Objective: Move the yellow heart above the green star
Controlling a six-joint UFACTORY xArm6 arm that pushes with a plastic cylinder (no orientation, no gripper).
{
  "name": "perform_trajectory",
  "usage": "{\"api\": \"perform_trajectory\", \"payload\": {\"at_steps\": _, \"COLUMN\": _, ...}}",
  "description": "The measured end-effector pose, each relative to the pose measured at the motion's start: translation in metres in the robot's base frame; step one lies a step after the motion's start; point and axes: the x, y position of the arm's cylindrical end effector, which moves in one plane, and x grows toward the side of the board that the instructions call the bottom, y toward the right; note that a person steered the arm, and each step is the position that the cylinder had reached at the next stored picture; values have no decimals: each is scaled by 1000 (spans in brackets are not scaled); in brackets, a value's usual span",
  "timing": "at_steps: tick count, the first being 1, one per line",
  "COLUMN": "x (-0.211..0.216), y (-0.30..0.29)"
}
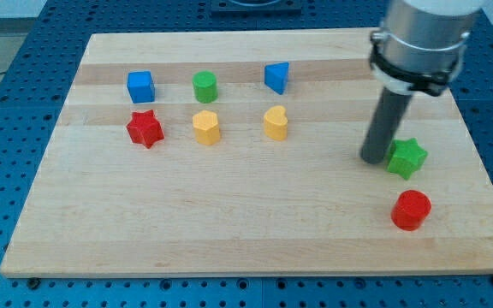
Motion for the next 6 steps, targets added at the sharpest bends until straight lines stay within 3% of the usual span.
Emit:
{"api": "perform_trajectory", "payload": {"at_steps": 2, "x": -108, "y": -51}}
{"api": "perform_trajectory", "payload": {"at_steps": 3, "x": -94, "y": -128}}
{"api": "perform_trajectory", "payload": {"at_steps": 4, "x": -56, "y": -168}}
{"api": "perform_trajectory", "payload": {"at_steps": 6, "x": -49, "y": -98}}
